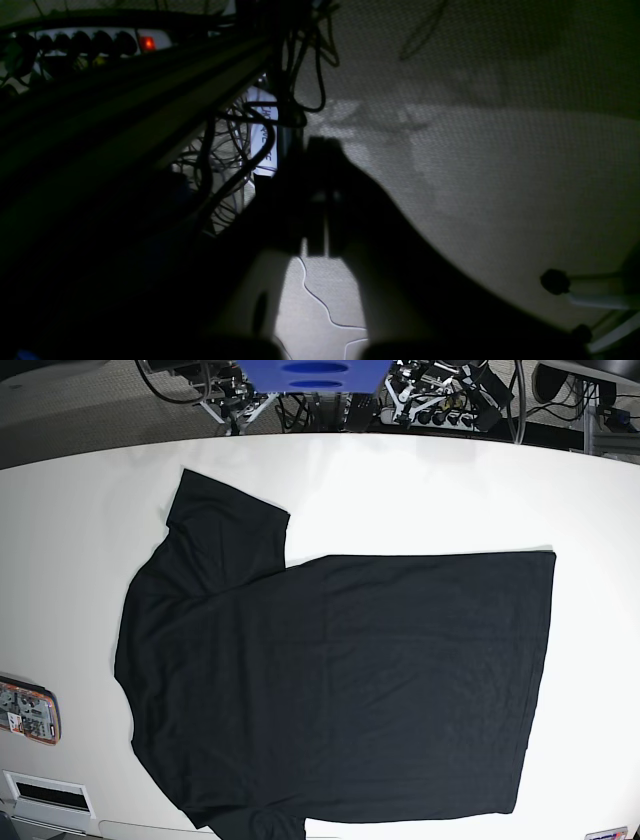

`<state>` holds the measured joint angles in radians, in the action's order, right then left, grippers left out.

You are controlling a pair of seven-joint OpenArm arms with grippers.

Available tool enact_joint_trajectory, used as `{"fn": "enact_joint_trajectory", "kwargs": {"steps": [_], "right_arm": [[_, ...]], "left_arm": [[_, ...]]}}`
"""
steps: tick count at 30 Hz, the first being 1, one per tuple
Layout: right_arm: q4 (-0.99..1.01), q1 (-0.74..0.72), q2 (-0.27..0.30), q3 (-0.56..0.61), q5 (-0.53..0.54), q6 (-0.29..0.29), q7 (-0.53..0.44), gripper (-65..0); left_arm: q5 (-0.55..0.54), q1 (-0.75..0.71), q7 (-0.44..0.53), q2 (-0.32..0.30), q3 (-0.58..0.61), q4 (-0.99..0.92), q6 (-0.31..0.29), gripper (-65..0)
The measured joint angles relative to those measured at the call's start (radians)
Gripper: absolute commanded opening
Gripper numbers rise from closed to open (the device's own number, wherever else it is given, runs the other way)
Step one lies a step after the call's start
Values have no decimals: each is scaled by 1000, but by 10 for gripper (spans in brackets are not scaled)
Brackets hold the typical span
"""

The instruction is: Fold the T-shirt properly

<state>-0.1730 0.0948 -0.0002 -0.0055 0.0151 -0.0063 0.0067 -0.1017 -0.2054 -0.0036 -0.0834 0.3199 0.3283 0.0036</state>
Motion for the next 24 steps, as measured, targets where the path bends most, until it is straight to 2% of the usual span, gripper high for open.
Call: {"fn": "enact_joint_trajectory", "kwargs": {"steps": [14,24], "right_arm": [[0,0,0,0,0,0,-4,-623],[0,0,0,6,0,7,-2,-480]], "left_arm": [[8,0,0,0,1,0,0,-650],[8,0,0,0,5,0,0,-650]]}}
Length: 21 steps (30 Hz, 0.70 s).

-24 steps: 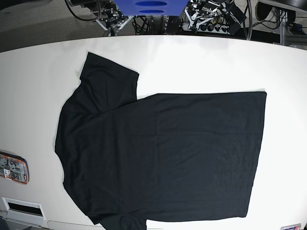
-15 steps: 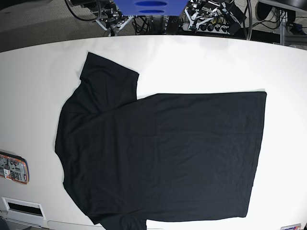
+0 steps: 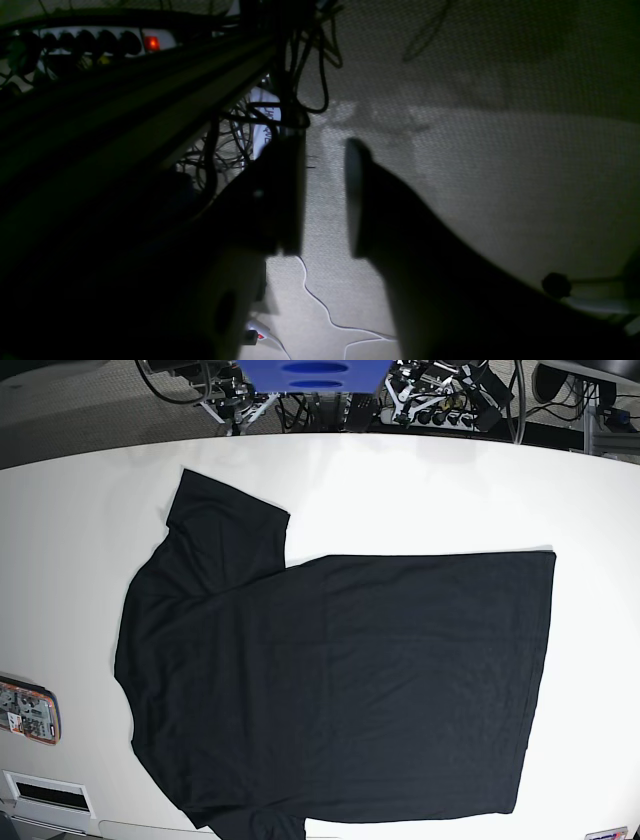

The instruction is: Fold the T-shirt properly

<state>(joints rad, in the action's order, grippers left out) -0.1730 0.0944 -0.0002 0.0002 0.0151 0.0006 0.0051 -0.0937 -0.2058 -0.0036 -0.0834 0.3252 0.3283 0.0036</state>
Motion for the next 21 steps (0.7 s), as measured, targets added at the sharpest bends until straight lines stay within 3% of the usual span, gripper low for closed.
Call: {"fn": "enact_joint_trajectory", "kwargs": {"steps": [6,12,14,18,20,21], "right_arm": [[0,0,0,0,0,1,2,-456],[0,0,0,2,0,1,2,-431],[0,0,0,2,0,1,2,-429],[0,0,0,2,0,1,2,-434],[0,0,0,2,0,1,2,-454],[0,0,0,2,0,1,2,-508]], "left_arm": [[3,0,0,0,11,0,0,-645],[-2,0,-1,0,155,0,0,-477],[-2,-1,-1,0,199,0,0,-449],[-5,-3,-1,0,254,0,0,-509],[-5,-3,-1,0,254,0,0,-590],[-7,-2,0,0,254,0,0,-648]]}}
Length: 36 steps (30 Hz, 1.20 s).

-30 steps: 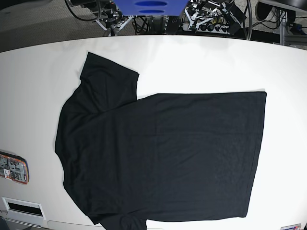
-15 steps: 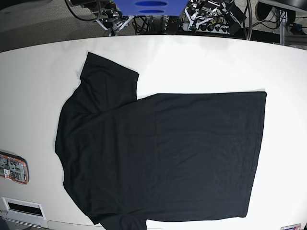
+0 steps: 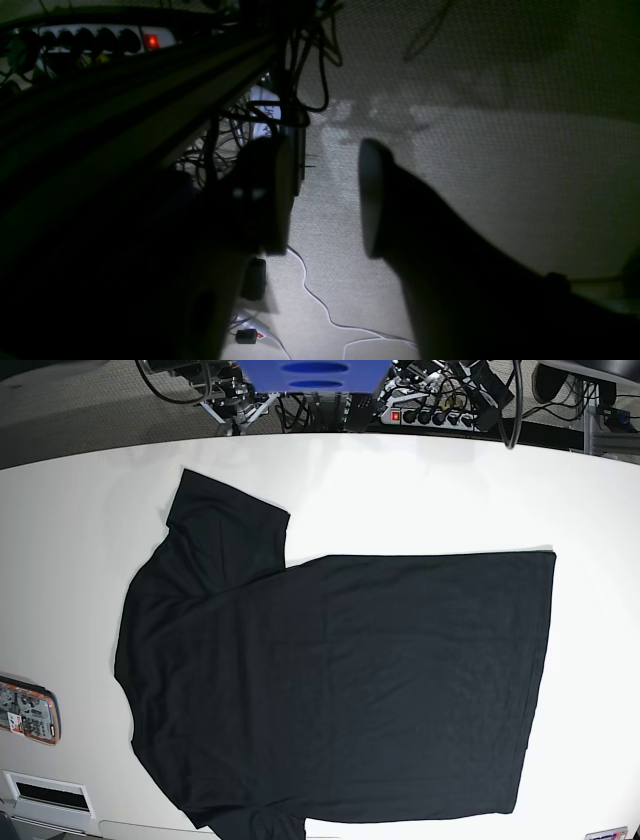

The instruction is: Fold the T-shirt properly

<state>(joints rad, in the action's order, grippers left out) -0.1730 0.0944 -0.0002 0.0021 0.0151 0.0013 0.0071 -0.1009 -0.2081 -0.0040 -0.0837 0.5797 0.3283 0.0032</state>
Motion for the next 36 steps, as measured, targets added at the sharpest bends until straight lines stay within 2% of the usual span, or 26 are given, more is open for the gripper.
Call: {"fn": "enact_joint_trajectory", "kwargs": {"steps": [2,6,11,16,19,21,33,36], "right_arm": [[0,0,0,1,-8,0,0,-650],[0,0,0,-3,-8,0,0,-650],[0,1,0,-5,-8,0,-3,-650],[0,5,0,-5,-8,0,-6,-650],[-5,40,0,-5,-8,0,-73,-650],[-23,76,0,-4,-8,0,-79,-650],[-157,254,0,-2,-7,-1,-95,-650],[-201,308,0,0,-8,0,-90,-650]], "left_arm": [[-2,0,0,-4,0,0,0,-650],[-3,3,0,-22,-3,0,1,-650],[-135,2,1,-30,-124,0,1,-650],[-146,-5,5,-65,-148,5,1,-650],[-146,-38,78,-91,-148,8,0,-650],[-146,-67,134,-104,-150,6,0,-650],[-146,-194,192,-136,-151,16,0,-650],[-151,-248,278,-157,-151,13,0,-650]]}}
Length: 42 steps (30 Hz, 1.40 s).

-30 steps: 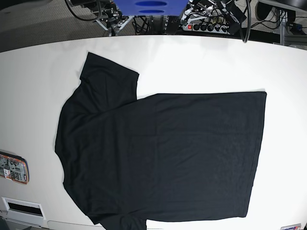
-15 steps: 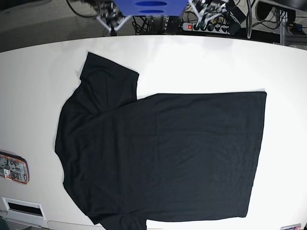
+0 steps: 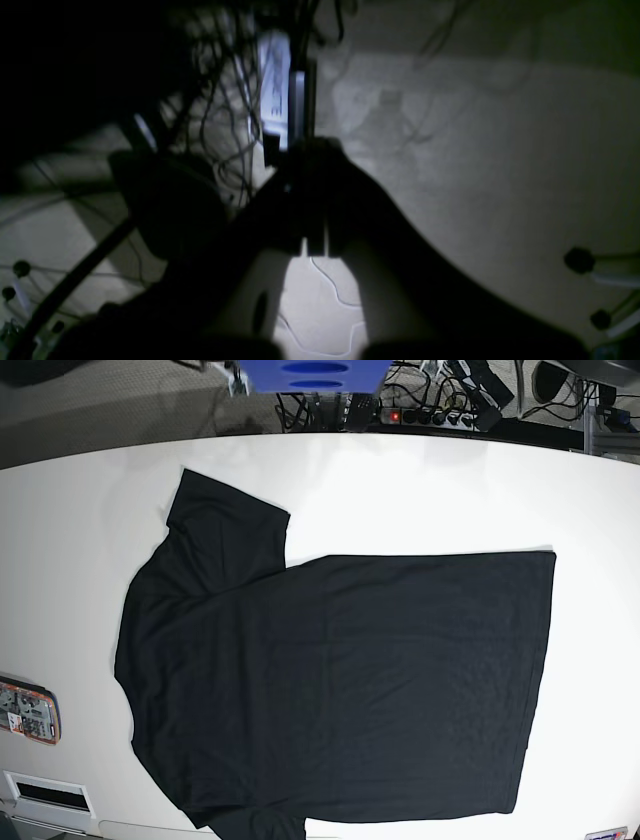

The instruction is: Fold the T-shirt properly

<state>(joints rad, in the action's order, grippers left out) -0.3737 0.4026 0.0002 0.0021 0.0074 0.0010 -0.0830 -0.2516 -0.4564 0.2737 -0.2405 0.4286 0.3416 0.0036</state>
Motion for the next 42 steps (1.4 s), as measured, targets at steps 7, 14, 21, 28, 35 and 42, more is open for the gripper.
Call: {"fn": "enact_joint_trajectory", "kwargs": {"steps": [7,14,21,28,35,42], "right_arm": [[-138,72,39,3,0,-4,-8,-650],[-273,236,34,1,0,-1,14,-650],[-423,330,39,3,0,-1,-2,-650],[-511,454,56,5,-4,3,5,-650],[-742,601,85,4,-4,2,-2,-650],[-906,703,96,3,-4,-3,9,-650]], "left_arm": [[-5,-45,93,-70,-5,0,5,-650],[-4,-140,280,-73,-23,2,60,-650],[9,-238,492,-114,-45,2,217,-650],[4,-355,765,-179,-43,2,248,-650],[12,-406,785,-206,-42,73,247,-650],[0,-481,772,-248,-48,251,248,-650]]}}
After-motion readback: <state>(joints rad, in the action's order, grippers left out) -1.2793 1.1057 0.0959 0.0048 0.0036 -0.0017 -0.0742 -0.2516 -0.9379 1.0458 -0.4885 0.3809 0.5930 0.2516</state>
